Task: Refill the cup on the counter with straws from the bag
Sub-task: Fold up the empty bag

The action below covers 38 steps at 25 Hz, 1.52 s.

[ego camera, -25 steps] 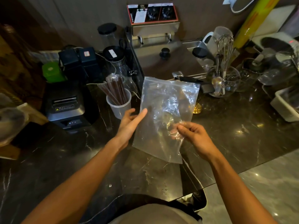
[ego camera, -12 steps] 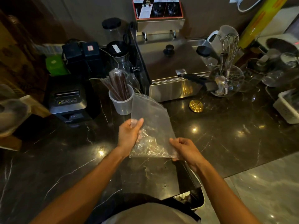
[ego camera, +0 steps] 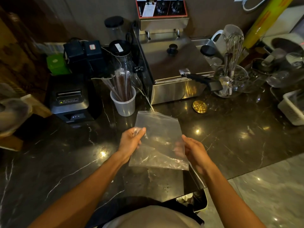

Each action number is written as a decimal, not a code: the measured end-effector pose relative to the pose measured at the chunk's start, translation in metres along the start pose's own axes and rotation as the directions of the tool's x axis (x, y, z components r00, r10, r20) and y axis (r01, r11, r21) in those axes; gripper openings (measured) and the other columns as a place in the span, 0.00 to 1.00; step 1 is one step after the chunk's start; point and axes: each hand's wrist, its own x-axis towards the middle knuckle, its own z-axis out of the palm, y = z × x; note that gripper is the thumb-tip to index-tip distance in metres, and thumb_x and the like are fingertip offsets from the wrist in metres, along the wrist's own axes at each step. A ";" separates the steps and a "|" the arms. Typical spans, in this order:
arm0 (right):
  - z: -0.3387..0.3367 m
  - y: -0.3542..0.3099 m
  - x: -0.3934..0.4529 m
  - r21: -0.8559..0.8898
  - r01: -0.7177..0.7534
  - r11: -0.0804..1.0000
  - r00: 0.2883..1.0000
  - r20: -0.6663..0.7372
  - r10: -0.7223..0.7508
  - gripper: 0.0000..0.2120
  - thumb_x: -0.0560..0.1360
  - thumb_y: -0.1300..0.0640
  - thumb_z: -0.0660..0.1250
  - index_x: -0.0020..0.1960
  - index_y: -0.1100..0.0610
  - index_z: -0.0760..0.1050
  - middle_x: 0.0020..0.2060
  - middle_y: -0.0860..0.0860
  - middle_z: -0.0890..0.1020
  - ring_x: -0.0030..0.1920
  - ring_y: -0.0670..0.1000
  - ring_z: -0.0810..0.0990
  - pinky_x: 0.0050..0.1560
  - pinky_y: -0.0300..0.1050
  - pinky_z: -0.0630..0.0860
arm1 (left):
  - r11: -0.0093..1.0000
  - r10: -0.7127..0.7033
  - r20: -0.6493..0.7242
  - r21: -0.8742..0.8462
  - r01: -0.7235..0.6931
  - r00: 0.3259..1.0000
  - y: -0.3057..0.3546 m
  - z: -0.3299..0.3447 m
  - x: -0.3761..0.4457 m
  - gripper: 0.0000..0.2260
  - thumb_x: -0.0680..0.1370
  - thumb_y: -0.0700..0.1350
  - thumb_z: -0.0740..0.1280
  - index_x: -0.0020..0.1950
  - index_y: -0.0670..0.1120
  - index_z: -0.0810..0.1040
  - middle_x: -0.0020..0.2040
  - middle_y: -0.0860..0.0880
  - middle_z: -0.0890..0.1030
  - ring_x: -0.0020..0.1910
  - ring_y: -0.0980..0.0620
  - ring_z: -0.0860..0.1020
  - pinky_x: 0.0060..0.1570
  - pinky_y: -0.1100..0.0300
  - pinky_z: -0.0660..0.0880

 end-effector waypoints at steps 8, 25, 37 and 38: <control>0.001 -0.014 -0.004 -0.099 0.176 0.979 0.978 -0.093 -0.185 0.22 0.80 0.67 0.67 0.67 0.44 0.73 0.46 0.58 0.87 0.44 0.52 0.88 0.44 0.45 0.83 | 0.992 0.082 0.109 -0.109 -0.070 0.991 0.003 -0.011 0.005 0.15 0.76 0.38 0.76 0.62 0.40 0.79 0.46 0.39 0.86 0.44 0.52 0.86 0.54 0.51 0.84; -0.008 -0.047 -0.007 -0.624 0.305 0.719 0.945 0.102 -0.312 0.02 0.78 0.59 0.72 0.47 0.56 0.79 0.55 0.55 0.78 0.55 0.54 0.78 0.41 0.37 0.77 | 0.828 0.383 0.280 0.319 -0.462 0.880 0.016 -0.024 0.020 0.08 0.75 0.40 0.77 0.49 0.52 0.85 0.57 0.48 0.80 0.64 0.52 0.74 0.62 0.60 0.74; -0.015 -0.052 -0.008 -0.638 0.217 0.739 0.963 0.265 -0.054 0.07 0.75 0.56 0.76 0.51 0.58 0.85 0.48 0.54 0.88 0.50 0.52 0.87 0.54 0.49 0.83 | 0.962 0.246 0.383 0.017 -0.273 0.891 0.027 -0.015 0.015 0.07 0.83 0.45 0.67 0.56 0.56 0.82 0.55 0.33 0.83 0.54 0.27 0.81 0.53 0.37 0.79; -0.015 -0.054 -0.009 -0.656 0.225 0.720 0.959 0.280 -0.045 0.06 0.76 0.54 0.75 0.50 0.56 0.86 0.47 0.52 0.89 0.50 0.50 0.87 0.55 0.48 0.82 | 0.950 0.272 0.403 0.035 -0.312 0.874 0.028 -0.016 0.017 0.08 0.83 0.45 0.67 0.58 0.57 0.82 0.55 0.35 0.83 0.54 0.30 0.82 0.55 0.36 0.79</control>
